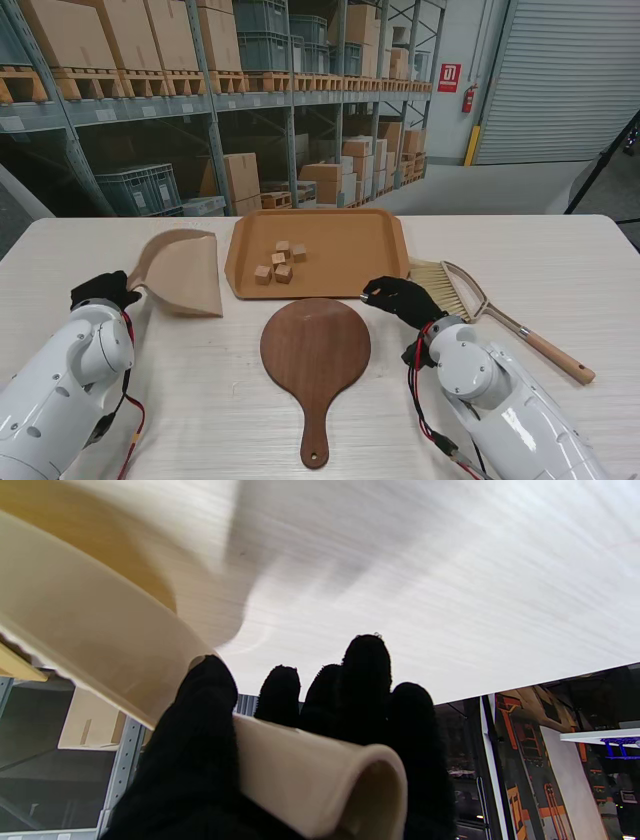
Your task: Sweep wood blocks off a wooden cutting board into a dustpan and pour them into a container
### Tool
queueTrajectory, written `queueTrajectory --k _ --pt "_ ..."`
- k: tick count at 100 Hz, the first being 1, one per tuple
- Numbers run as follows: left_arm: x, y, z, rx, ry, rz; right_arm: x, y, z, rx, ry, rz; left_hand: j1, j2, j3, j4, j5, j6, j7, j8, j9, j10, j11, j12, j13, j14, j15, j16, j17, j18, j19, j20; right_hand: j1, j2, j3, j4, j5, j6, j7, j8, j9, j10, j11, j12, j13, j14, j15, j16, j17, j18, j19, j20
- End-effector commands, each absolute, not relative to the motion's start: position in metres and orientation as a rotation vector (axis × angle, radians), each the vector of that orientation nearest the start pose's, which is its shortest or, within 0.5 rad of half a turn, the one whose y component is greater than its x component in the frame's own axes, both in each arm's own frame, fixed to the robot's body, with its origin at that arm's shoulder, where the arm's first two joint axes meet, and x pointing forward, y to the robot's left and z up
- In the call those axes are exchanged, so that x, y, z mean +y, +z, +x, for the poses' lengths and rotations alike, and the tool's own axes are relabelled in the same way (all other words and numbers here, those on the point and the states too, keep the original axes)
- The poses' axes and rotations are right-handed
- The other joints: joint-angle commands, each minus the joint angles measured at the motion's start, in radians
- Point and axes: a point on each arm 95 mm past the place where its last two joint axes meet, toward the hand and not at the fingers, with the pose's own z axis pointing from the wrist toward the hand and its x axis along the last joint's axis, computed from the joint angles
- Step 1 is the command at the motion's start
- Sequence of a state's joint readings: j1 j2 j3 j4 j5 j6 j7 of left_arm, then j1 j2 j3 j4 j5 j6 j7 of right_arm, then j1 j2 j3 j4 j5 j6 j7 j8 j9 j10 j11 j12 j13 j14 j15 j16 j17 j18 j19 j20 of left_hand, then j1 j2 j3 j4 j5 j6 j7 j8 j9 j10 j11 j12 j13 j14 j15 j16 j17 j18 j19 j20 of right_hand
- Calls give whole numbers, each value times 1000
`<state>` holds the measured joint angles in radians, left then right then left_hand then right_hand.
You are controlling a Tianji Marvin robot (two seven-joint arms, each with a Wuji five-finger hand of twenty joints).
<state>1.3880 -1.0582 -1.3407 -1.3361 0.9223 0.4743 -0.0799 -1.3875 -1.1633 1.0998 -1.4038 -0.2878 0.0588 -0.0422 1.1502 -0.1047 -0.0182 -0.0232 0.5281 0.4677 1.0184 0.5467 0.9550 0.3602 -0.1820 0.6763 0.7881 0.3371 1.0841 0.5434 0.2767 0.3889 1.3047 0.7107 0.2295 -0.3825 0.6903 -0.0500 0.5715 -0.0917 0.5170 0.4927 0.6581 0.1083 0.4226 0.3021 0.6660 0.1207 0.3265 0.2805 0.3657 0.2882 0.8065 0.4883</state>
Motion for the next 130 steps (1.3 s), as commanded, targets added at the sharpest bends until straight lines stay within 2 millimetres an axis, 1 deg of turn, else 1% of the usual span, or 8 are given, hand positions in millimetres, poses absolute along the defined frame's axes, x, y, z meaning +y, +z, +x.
queueTrajectory --k 1,13,28,52,68,85,110,130 --pt "159 -339 448 1052 -807 -1636 23 -348 440 -1326 -2132 -2321 141 93 83 1 -3 9 46 6 -3 -270 1432 6 8 -173 16 10 -14 -11 7 4 4 14 5 15 25 3 13 7 -6 13 18 10 -2 5 25 16 -1 25 31 9" --pt "163 -346 442 1065 -774 -1658 24 -349 439 -1312 -2120 -2328 141 98 67 2 -1 -6 34 -3 -10 -267 1410 -8 -1 -165 -8 4 -25 -17 1 1 5 15 5 15 24 1 12 7 -8 13 18 10 -5 3 25 16 -2 25 30 9" --pt "166 -352 436 1073 -737 -1703 26 -349 439 -1298 -2111 -2332 141 89 34 7 -16 -27 0 -32 -42 -235 1328 -43 -28 -142 -67 -1 -51 -19 -28 -13 7 14 5 15 25 1 12 7 -8 13 18 10 -5 4 26 16 -2 24 31 9" --pt "167 -354 432 1099 -688 -1752 27 -349 438 -1275 -2093 -2348 119 87 7 11 -43 -36 -42 -44 -90 -204 1254 -58 -80 -117 -141 -3 -94 -20 -66 -32 11 13 7 16 23 4 12 7 -10 15 19 10 -8 4 27 16 -6 24 29 9" --pt "166 -354 430 1108 -678 -1762 27 -349 437 -1269 -2095 -2347 66 61 10 14 -66 -39 -84 -37 -129 -180 1176 -76 -116 -91 -212 -6 -116 -21 -95 -51 11 14 8 15 24 4 11 7 -12 17 19 10 -11 5 27 17 -7 22 30 10" --pt "168 -352 428 1121 -681 -1756 27 -348 437 -1271 -2105 -2338 -45 68 5 9 -87 -37 -182 -20 -196 -146 1081 -98 -187 -68 -304 -10 -168 -23 -144 -83 11 15 7 15 25 5 10 7 -11 18 18 10 -11 7 28 17 -8 24 29 10" --pt "173 -343 422 1162 -681 -1712 27 -347 437 -1264 -2112 -2336 -170 64 -5 9 -119 -40 -290 -15 -279 -126 986 -123 -270 -53 -399 -27 -222 -28 -196 -118 12 16 6 15 26 6 10 7 -10 17 18 10 -13 8 28 16 -8 24 29 11" --pt "176 -336 416 1193 -674 -1689 26 -347 437 -1265 -2120 -2331 -236 59 -7 5 -147 -46 -356 -26 -341 -109 919 -142 -328 -44 -455 -35 -259 -34 -230 -141 12 15 6 15 26 6 9 7 -11 18 17 10 -11 6 28 16 -8 23 29 11"
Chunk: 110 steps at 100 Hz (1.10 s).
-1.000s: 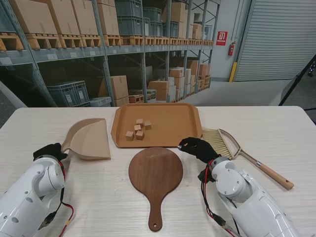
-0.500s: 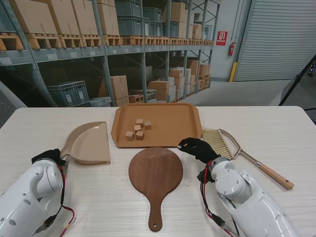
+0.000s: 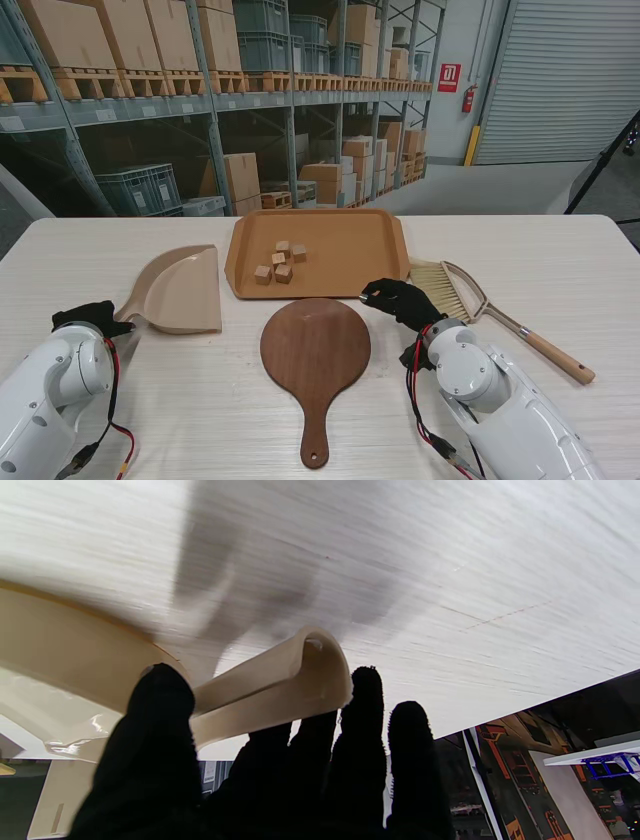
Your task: Sweep wood blocks off a wooden cutting board into a dustpan and pour them into a container
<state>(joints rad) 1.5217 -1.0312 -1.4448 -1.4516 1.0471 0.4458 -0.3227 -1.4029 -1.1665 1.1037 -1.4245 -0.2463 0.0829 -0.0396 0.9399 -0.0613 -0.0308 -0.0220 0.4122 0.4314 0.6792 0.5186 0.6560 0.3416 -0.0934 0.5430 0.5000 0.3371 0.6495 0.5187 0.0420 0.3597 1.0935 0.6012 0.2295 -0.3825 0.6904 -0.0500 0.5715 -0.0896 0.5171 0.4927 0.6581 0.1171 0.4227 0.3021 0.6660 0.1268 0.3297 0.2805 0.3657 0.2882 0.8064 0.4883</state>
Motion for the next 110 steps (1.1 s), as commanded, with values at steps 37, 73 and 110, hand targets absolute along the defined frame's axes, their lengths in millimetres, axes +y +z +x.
queueTrajectory --k 37,73,110 --pt "171 -308 402 1164 -787 -1547 27 -341 438 -1261 -2156 -2312 -62 23 4 2 -29 -12 -43 1 -51 -82 815 -10 -41 -44 -20 1 -28 -4 -16 -37 12 15 5 15 26 2 7 6 -10 8 16 9 -12 1 24 16 -8 24 28 11" --pt "118 -268 403 1039 -1198 -1429 39 -322 447 -1246 -2225 -2243 -118 113 -2 2 -82 -8 -201 -49 -168 -43 686 -61 -108 -39 -73 -3 -69 -19 -50 -64 9 -1 6 15 24 2 4 6 -9 8 12 8 -12 -1 19 15 -12 28 22 10" --pt "45 -256 425 976 -1679 -1567 58 -297 456 -1264 -2300 -2144 -149 98 -2 1 -1 -55 -424 -126 -208 4 419 -253 -204 -1 -323 -124 -91 -12 -174 -139 -7 -10 3 14 21 9 -3 4 -6 2 -2 3 -19 -7 2 9 -30 39 -11 0"
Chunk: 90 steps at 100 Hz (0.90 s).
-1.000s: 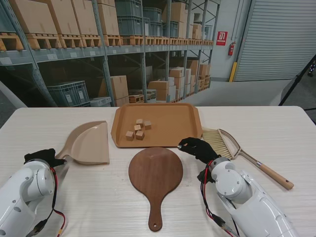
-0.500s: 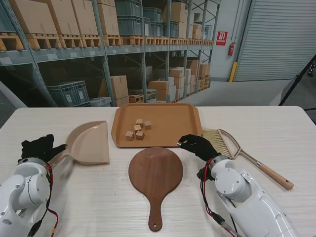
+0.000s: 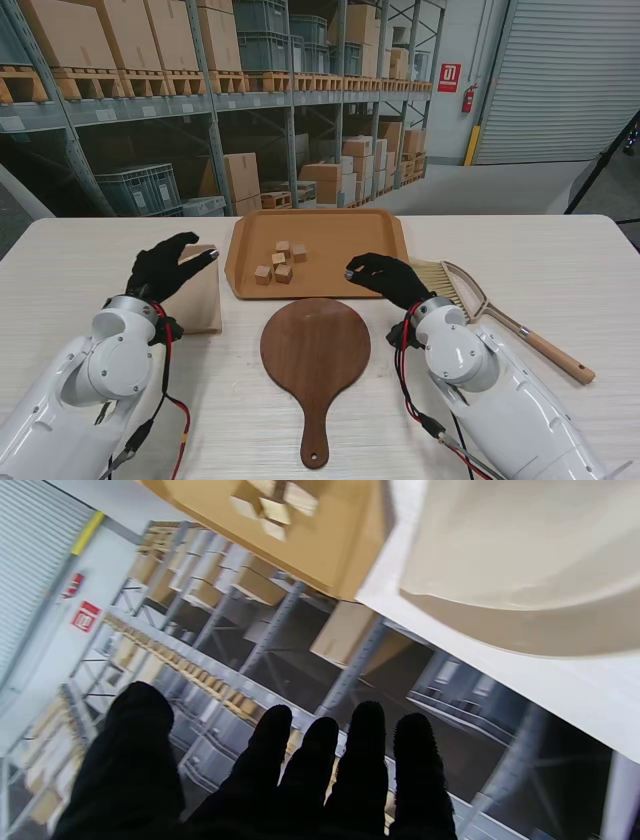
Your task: Sweep wood blocks off a wooden cutting board into a dustpan and pour them into a container
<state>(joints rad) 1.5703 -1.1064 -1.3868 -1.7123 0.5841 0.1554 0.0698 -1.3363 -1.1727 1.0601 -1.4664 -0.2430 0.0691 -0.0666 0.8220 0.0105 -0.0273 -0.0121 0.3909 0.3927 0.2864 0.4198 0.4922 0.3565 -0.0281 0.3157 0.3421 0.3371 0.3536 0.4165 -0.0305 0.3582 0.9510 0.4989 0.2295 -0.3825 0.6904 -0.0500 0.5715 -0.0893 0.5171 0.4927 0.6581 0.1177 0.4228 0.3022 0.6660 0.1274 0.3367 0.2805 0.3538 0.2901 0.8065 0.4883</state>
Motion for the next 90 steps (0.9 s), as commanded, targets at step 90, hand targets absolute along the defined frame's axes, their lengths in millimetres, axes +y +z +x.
queueTrajectory --k 90 --pt "-24 -317 415 1053 -1925 -2067 79 -331 459 -1378 -2205 -2107 -34 17 -4 -10 236 -15 -59 -50 107 13 307 -72 18 10 -41 -112 65 22 -68 -53 -71 24 -29 14 2 -8 -4 8 -25 -9 -14 -3 -50 -25 -36 -1 -51 53 -134 -5"
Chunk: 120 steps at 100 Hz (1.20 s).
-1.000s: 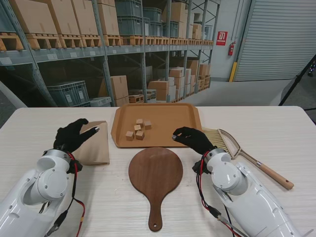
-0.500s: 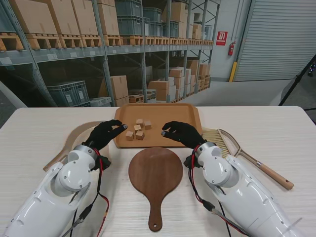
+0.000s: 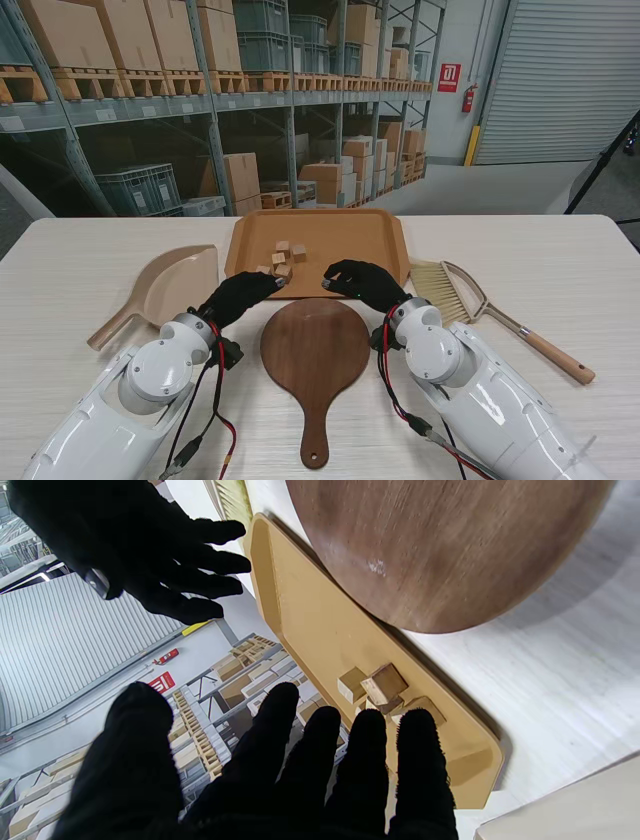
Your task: Sweep wood blocks off a wooden cutting board into a dustpan and pour them into a container
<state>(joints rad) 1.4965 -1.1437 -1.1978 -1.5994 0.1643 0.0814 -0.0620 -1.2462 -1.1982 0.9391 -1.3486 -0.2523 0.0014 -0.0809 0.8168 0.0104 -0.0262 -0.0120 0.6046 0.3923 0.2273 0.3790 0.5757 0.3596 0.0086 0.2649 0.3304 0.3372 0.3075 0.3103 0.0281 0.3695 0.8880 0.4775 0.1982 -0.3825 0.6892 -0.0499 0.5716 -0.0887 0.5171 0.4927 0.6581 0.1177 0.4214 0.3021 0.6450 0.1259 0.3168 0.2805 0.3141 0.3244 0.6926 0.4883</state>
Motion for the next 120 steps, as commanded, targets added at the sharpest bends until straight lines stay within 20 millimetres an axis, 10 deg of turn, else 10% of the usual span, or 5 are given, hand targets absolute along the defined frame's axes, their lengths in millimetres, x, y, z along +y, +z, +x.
queueTrajectory --k 1,120 --pt "-24 -317 414 1053 -1924 -2070 79 -331 459 -1377 -2203 -2108 -28 18 -5 -10 23 -13 0 -10 24 11 270 -21 30 10 6 -6 7 11 -4 -31 -40 24 -28 13 2 -10 -4 8 -25 -10 -12 -3 -30 -23 -16 -1 -11 19 -20 -4" --pt "-24 -322 402 979 -1890 -2135 72 -325 459 -1368 -2225 -2060 -16 36 -5 -9 68 -4 -4 1 100 13 298 -4 95 30 28 26 18 23 16 -14 -37 28 -35 14 5 -21 -8 -1 -14 -14 -23 -11 -26 -23 -20 -3 -2 18 -53 43"
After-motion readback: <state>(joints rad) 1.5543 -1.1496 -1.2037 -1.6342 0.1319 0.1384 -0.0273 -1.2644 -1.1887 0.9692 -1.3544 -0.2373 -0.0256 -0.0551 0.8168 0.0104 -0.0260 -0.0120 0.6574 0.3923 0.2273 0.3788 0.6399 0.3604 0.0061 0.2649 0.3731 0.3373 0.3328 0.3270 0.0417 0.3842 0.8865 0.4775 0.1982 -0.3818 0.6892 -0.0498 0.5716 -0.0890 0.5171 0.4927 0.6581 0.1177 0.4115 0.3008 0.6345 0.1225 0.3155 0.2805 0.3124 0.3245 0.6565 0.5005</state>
